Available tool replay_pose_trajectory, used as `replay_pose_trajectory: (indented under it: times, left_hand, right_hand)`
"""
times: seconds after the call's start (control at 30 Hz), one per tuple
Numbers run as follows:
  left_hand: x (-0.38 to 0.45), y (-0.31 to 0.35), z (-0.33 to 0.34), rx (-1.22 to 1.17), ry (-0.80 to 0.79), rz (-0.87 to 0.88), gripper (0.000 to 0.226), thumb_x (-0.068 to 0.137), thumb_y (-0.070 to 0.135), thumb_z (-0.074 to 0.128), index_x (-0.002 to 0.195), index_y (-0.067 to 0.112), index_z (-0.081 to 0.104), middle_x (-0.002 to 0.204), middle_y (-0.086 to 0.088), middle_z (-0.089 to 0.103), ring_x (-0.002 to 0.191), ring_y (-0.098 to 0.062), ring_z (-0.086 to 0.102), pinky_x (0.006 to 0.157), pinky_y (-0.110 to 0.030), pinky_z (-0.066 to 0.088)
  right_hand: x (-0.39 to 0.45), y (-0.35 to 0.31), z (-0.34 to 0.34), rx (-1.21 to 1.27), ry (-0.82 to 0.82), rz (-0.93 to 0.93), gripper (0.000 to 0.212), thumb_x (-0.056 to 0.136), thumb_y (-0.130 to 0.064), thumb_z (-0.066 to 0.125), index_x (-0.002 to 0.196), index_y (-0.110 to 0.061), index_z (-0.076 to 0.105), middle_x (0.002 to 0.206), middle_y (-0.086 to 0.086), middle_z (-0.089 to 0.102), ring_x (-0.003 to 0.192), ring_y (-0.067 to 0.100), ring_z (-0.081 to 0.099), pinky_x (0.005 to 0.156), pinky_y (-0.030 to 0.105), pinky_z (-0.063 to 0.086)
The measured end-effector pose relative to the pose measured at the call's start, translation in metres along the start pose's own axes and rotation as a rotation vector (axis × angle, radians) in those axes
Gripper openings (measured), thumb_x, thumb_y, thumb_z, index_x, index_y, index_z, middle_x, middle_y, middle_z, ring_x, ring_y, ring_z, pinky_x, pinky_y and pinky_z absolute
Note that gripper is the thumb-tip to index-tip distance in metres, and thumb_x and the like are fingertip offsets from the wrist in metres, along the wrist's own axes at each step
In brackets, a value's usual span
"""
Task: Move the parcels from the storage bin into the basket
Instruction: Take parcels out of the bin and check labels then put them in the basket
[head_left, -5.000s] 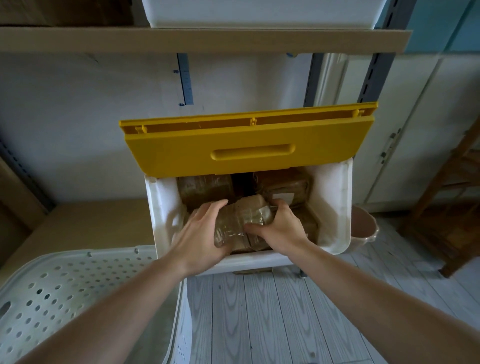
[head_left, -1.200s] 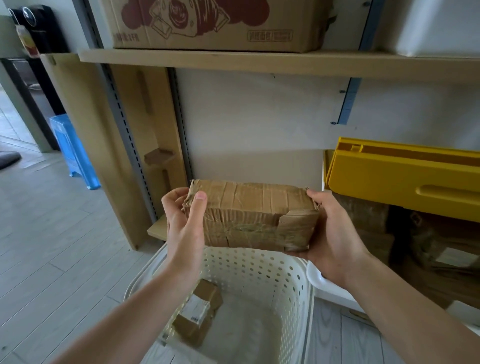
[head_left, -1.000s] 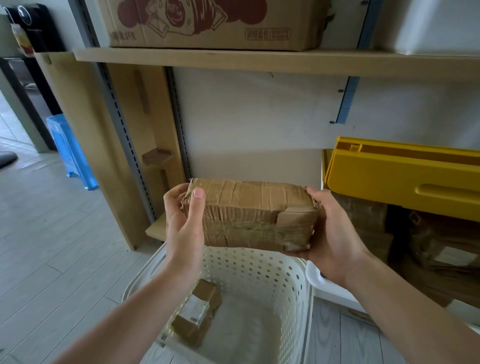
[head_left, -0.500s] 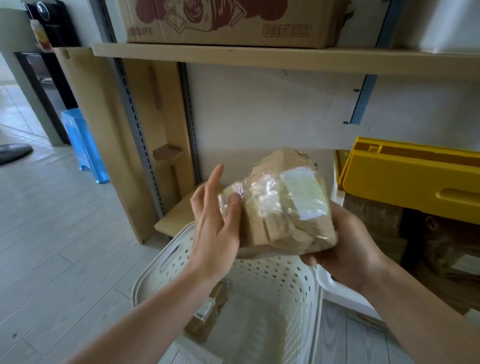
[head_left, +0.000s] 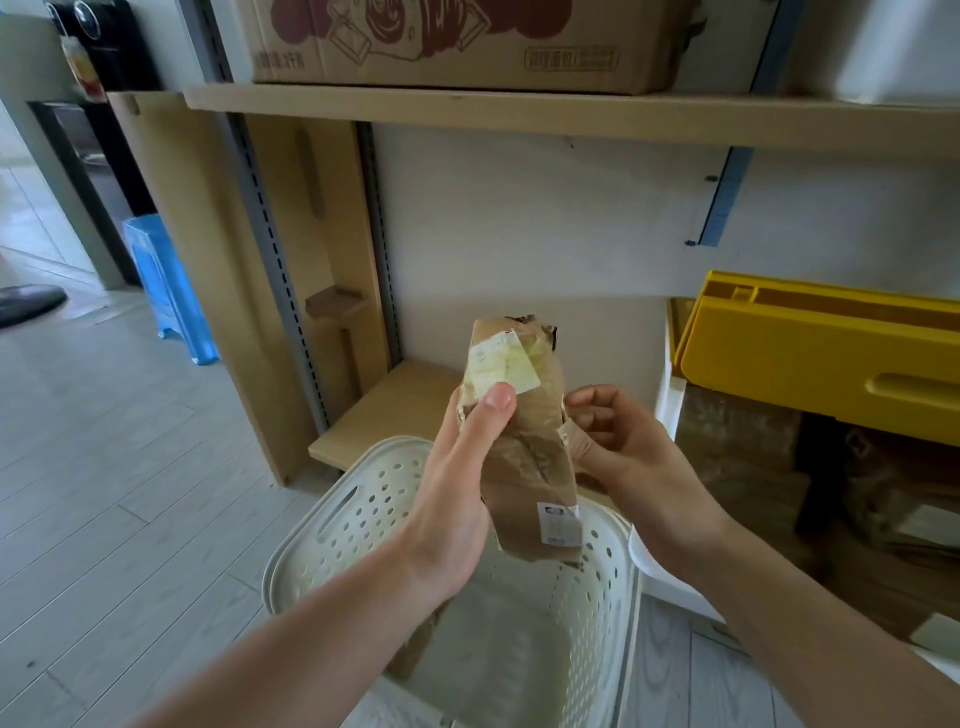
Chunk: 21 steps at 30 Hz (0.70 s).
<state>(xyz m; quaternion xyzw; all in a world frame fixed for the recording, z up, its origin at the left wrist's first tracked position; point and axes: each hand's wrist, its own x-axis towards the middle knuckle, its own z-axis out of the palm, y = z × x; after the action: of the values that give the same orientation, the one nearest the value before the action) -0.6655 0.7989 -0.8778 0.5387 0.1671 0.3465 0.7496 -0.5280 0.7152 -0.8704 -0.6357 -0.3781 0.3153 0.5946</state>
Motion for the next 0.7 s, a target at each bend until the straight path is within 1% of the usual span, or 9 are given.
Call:
replay_pose_trajectory:
  times: [0.07,0.13,0.23,0.33,0.4,0.5,0.53,0.63,0.7]
  left_hand:
    - [-0.001,0.001,0.003,-0.025,-0.018,0.041,0.082,0.079,0.062,0.068,0.145,0.018,0.046,0.135,-0.017,0.062,0.127,-0.035,0.059,0.109,-0.06,0.043]
    - [-0.002,0.003,0.004,-0.035,-0.044,0.085,0.085,0.082,0.06,0.069,0.147,0.013,0.043,0.138,-0.02,0.059,0.13,-0.037,0.056,0.11,-0.062,0.041]
    - [-0.002,0.005,0.003,-0.056,-0.035,0.118,0.089,0.079,0.062,0.072,0.146,0.01,0.045,0.141,-0.019,0.057,0.133,-0.037,0.053,0.114,-0.062,0.036]
    - [-0.002,0.005,0.002,-0.055,-0.048,0.134,0.08,0.084,0.056,0.069,0.144,0.009,0.047,0.141,-0.019,0.058,0.133,-0.036,0.053,0.116,-0.062,0.033]
    - [-0.002,0.005,0.001,-0.061,-0.048,0.144,0.067,0.09,0.052,0.062,0.142,0.011,0.05,0.139,-0.017,0.06,0.132,-0.034,0.055,0.115,-0.06,0.036]
    - [-0.001,0.01,-0.003,-0.085,-0.06,0.138,0.051,0.097,0.045,0.038,0.136,0.017,0.056,0.135,-0.012,0.064,0.129,-0.031,0.058,0.111,-0.053,0.044]
    - [0.001,0.013,-0.007,-0.094,-0.066,0.128,0.052,0.096,0.044,0.035,0.136,0.017,0.055,0.134,-0.011,0.065,0.128,-0.029,0.06,0.108,-0.049,0.048]
    - [0.008,0.018,-0.025,-0.127,-0.054,0.114,0.064,0.094,0.046,0.04,0.152,0.021,0.036,0.141,-0.007,0.061,0.129,-0.028,0.059,0.1,-0.048,0.053]
    - [0.013,0.018,-0.039,-0.131,0.001,0.144,0.056,0.1,0.042,0.038,0.156,0.036,0.029,0.145,-0.002,0.058,0.13,-0.027,0.059,0.099,-0.056,0.052]
  right_hand:
    - [-0.002,0.006,0.001,-0.029,-0.05,0.094,0.074,0.066,-0.069,0.072,0.126,-0.029,0.056,0.123,0.009,0.064,0.111,0.024,0.066,0.095,0.043,0.056]
    - [-0.001,0.01,0.003,0.017,-0.111,0.207,0.081,0.062,-0.076,0.064,0.133,-0.039,0.049,0.126,-0.004,0.066,0.111,0.015,0.068,0.096,0.051,0.056]
    - [0.002,0.015,0.004,0.102,-0.161,0.284,0.1,0.056,-0.081,0.065,0.146,-0.047,0.035,0.124,-0.008,0.07,0.112,0.018,0.069,0.096,0.054,0.055]
    - [0.006,0.026,0.002,0.116,-0.187,0.344,0.128,0.043,-0.092,0.071,0.153,-0.047,0.022,0.136,-0.007,0.064,0.123,0.023,0.063,0.104,0.056,0.049]
    - [0.007,0.029,0.0,0.169,-0.198,0.391,0.121,0.049,-0.088,0.071,0.152,-0.04,0.032,0.134,-0.004,0.066,0.121,0.023,0.065,0.104,0.053,0.05]
    - [0.01,0.028,-0.002,0.254,-0.203,0.425,0.087,0.064,-0.072,0.064,0.135,-0.022,0.061,0.123,0.006,0.073,0.118,0.026,0.068,0.11,0.05,0.046]
    - [0.01,0.026,-0.002,0.268,-0.156,0.424,0.085,0.064,-0.069,0.067,0.131,-0.017,0.065,0.12,0.007,0.074,0.115,0.027,0.069,0.107,0.049,0.049]
    - [0.013,0.022,-0.005,0.313,0.01,0.428,0.078,0.065,-0.053,0.078,0.127,-0.007,0.065,0.11,0.006,0.077,0.094,0.018,0.074,0.075,0.033,0.061]
    - [0.013,0.02,-0.008,0.35,0.066,0.417,0.065,0.07,-0.039,0.079,0.123,-0.005,0.066,0.108,0.008,0.078,0.1,0.024,0.074,0.087,0.038,0.059]
